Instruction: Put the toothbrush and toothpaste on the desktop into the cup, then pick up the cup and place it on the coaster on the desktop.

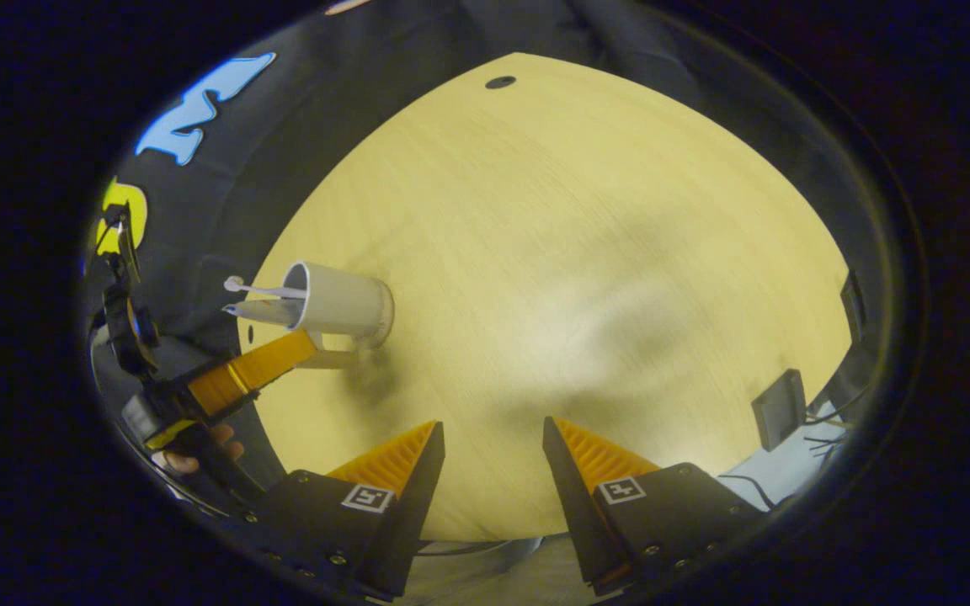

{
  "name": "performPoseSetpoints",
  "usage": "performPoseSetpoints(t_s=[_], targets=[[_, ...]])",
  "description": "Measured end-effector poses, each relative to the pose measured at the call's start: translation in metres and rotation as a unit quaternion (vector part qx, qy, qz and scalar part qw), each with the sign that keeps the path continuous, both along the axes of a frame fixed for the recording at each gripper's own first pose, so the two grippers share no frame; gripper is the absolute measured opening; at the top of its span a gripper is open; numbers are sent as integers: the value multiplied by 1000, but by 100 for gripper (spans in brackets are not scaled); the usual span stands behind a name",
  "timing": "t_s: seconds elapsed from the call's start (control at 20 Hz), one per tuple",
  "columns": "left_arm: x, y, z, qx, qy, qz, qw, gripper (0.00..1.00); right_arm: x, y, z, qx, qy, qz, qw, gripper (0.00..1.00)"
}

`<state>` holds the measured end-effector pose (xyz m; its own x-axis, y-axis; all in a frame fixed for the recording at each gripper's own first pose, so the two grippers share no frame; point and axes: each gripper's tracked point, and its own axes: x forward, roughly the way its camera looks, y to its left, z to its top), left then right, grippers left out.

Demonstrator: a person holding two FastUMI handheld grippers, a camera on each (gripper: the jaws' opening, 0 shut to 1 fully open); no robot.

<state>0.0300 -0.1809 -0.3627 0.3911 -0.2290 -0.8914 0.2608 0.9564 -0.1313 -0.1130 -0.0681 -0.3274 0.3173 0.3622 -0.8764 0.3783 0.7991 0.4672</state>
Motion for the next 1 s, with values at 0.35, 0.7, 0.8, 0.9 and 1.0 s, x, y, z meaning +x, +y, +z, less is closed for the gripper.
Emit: performPoseSetpoints(t_s=[0.35, 0.7, 0.8, 0.9, 1.0], targets=[[-3, 61, 89, -34, -112, 67, 991, 92, 54, 15, 61, -33, -131, 22, 991, 73], [-15, 120, 180, -82, -268, 106, 954, 95, 95, 15, 142, -88, -290, 10, 953, 72], [-32, 126, 190, -84, -305, 111, 942, 95, 103, 8, 166, -139, -344, 18, 928, 72], [-51, 136, 205, -85, -350, 115, 926, 95, 113, 5, 200, -214, -411, 48, 885, 72], [-67, 144, 220, -77, -389, 114, 911, 95, 120, 20, 240, -237, -462, 64, 852, 72]])
